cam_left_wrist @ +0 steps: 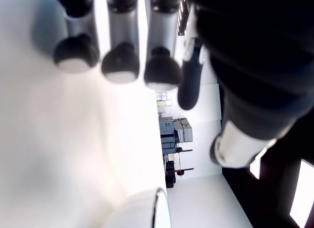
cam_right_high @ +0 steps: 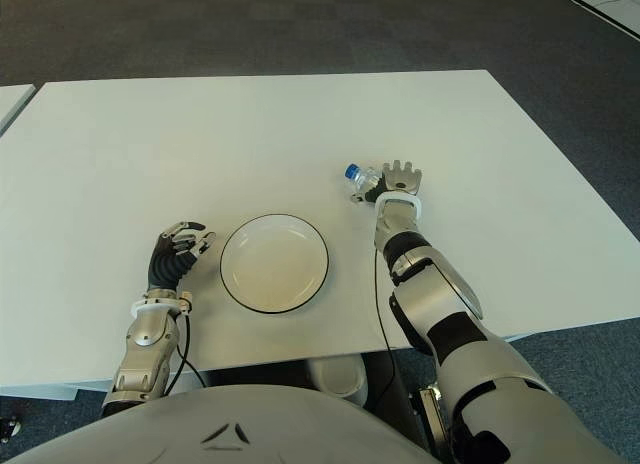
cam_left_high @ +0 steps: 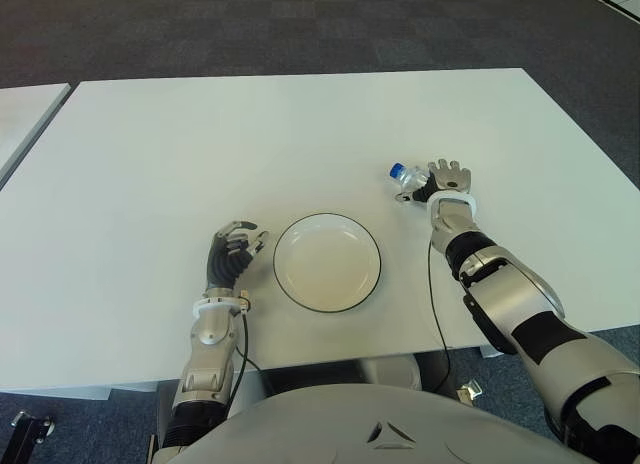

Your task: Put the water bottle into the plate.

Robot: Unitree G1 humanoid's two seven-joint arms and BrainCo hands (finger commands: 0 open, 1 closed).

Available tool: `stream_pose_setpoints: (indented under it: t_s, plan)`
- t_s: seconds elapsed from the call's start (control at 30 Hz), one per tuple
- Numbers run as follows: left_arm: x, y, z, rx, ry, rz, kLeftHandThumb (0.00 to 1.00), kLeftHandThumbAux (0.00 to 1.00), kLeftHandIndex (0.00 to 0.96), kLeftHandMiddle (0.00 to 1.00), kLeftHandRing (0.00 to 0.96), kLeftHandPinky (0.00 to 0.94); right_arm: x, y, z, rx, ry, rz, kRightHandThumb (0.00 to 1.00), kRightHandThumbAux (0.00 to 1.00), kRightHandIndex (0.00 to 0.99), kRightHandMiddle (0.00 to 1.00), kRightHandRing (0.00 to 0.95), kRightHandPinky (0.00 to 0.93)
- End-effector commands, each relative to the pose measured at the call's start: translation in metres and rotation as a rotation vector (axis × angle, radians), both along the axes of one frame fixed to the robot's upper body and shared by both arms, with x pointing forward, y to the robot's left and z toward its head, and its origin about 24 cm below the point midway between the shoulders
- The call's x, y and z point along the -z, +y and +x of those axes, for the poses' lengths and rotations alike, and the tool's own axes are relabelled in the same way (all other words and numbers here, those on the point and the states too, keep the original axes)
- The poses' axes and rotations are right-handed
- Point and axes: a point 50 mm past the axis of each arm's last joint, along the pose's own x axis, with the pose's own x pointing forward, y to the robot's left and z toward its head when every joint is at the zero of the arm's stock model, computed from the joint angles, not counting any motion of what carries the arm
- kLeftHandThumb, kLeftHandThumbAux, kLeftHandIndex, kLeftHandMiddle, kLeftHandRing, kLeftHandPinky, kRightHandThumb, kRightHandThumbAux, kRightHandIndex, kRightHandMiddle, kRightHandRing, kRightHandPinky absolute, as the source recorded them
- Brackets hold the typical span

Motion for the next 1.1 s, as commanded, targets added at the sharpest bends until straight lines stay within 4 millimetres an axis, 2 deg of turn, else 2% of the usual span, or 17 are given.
stream_pose_setpoints:
  t_s: [0.03,0.13,0.2,0.27,0.4,0.67,1.1]
  plan:
    - [0.0036,0.0024,-0.0007,0.016,0.012,0.006,0.7,0.724,0.437,0.871,0.882,0.874,0.0848,-0.0054,-0.0769,0.094,0.436,0.04,0.664,0.541,0.373,0.174,0.164,0.275]
    - [0.0037,0.0025,-0.0004,0.016,0.011,0.003,0.7,0.724,0.437,0.87,0.883,0.875,0.084,-0.005,-0.0758,0.1,0.433,0.051,0.694,0.649,0.412,0.257,0.233,0.327]
    - [0.0037,0.0025,-0.0003,0.015,0.012,0.002,0.7,0.724,0.437,0.869,0.883,0.876,0.0837,-0.0045,-0.0755,0.115,0.427,0.069,0.701,0.674,0.423,0.32,0.302,0.385]
    - [0.0037,0.0024,-0.0002,0.012,0.015,0.002,0.7,0.724,0.437,0.869,0.883,0.875,0.0836,-0.0039,-0.0753,0.137,0.42,0.096,0.706,0.69,0.432,0.473,0.466,0.522]
    - [0.0037,0.0024,-0.0003,0.002,0.02,0.006,0.701,0.724,0.437,0.871,0.887,0.882,0.0832,-0.0025,-0.0747,0.182,0.407,0.153,0.706,0.701,0.439,0.601,0.591,0.622]
    - [0.0035,0.0028,-0.0005,0.013,0.017,0.013,0.701,0.724,0.437,0.875,0.887,0.879,0.0823,-0.0011,-0.0734,0.241,0.403,0.226,0.699,0.712,0.438,0.698,0.691,0.746]
    - [0.0047,0.004,0.0005,-0.012,0.041,-0.004,0.701,0.724,0.437,0.872,0.88,0.866,0.0794,0.0001,-0.0694,0.329,0.415,0.353,0.687,0.727,0.435,0.774,0.771,0.816]
